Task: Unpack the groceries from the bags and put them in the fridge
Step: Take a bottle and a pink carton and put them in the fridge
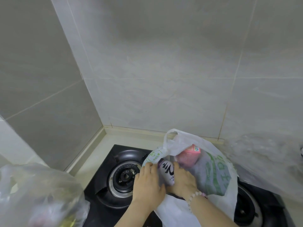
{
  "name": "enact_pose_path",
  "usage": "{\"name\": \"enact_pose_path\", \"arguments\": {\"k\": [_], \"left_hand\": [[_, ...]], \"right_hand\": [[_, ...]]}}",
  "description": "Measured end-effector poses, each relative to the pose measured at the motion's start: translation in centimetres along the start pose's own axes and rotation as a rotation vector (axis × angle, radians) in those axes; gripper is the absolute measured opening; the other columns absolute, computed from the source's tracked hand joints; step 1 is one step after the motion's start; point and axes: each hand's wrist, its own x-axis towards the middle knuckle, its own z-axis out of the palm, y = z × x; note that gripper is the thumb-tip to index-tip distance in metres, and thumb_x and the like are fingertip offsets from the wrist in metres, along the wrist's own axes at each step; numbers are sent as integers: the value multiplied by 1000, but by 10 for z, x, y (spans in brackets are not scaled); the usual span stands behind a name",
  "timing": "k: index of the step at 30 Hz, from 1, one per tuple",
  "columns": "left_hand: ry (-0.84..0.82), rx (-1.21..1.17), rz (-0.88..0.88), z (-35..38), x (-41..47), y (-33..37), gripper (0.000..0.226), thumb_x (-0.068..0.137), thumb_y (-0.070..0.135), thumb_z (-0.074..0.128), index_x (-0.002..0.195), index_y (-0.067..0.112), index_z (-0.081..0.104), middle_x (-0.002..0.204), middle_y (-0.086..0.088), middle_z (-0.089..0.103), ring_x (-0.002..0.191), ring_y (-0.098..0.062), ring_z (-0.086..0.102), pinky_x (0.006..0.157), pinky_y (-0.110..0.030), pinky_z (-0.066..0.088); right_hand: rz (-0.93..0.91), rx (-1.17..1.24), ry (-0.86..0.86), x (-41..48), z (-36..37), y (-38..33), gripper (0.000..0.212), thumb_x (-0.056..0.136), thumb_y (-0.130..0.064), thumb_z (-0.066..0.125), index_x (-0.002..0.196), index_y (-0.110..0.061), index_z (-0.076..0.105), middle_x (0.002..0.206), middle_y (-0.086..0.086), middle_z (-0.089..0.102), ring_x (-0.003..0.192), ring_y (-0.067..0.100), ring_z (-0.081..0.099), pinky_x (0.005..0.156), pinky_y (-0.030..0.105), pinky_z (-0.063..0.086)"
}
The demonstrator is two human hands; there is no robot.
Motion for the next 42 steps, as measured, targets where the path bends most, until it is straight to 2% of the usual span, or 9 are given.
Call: {"name": "enact_pose_path", "arguments": {"k": [2, 7, 14, 23, 27, 32, 35, 38, 42], "left_hand": [[-7, 11, -27, -5, 5, 0, 55, 88, 35, 46, 137, 18, 30, 136, 1, 31, 126, -19, 37, 99, -29, 36], [33, 14, -40, -17, 12, 3, 48, 88, 30, 45, 132, 16, 34, 136, 0, 32, 124, -18, 37, 97, -28, 38], [90, 128, -12, -29, 13, 22, 55, 88, 30, 44, 138, 16, 27, 136, 1, 33, 123, -17, 40, 97, -25, 35], [38, 292, -94, -46, 22, 26, 54, 88, 26, 40, 137, 7, 30, 129, -4, 38, 119, -19, 42, 97, -29, 36], [-21, 349, -56, -44, 26, 38, 48, 88, 25, 38, 134, 9, 36, 129, -6, 37, 119, -22, 39, 97, -31, 35], [-26, 372, 19, -46, 29, 77, 50, 93, 33, 38, 139, 15, 32, 153, -17, 9, 142, -31, 9, 110, -40, 20], [-38, 391, 67, -47, 33, 101, 54, 90, 25, 40, 141, 14, 29, 156, -20, -6, 145, -33, -5, 115, -47, 7], [-52, 438, 121, -46, 38, 114, 55, 91, 28, 39, 143, 12, 28, 156, -17, 2, 145, -31, -2, 115, -48, 5], [-90, 470, 181, -42, 44, 122, 51, 90, 30, 41, 137, 11, 35, 139, -10, 33, 132, -27, 27, 105, -37, 28]], "right_hand": [[-21, 35, 50, -5, -9, -1, 89, 60, -49, 72, 133, -19, 31, 117, -1, 57, 104, 21, 61, 82, 32, 53], [-79, 70, 132, -22, -31, 0, 81, 55, -58, 73, 122, -21, 47, 111, -7, 59, 100, 16, 62, 77, 27, 52], [-5, 177, 216, -47, -48, 9, 86, 51, -64, 74, 122, -26, 45, 116, -10, 57, 102, 14, 60, 77, 25, 51], [75, 331, 265, -78, -71, 32, 94, 54, -32, 81, 134, -26, 31, 123, -6, 53, 112, 19, 55, 88, 30, 51], [86, 489, 390, -93, -97, 32, 79, 53, -27, 81, 119, -26, 38, 108, -10, 55, 101, 15, 57, 77, 26, 50], [77, 645, 551, -107, -123, 37, 76, 47, -27, 80, 112, -28, 39, 100, -11, 55, 91, 14, 59, 75, 31, 53], [48, 691, 616, -114, -131, 46, 81, 47, -25, 81, 116, -28, 40, 105, -9, 56, 90, 11, 59, 75, 29, 53], [22, 696, 662, -123, -134, 56, 81, 49, -22, 83, 118, -27, 41, 106, -10, 56, 91, 10, 57, 72, 20, 49], [24, 735, 703, -133, -130, 66, 79, 47, -23, 82, 114, -32, 41, 105, -12, 57, 93, 9, 58, 76, 24, 51]]}}
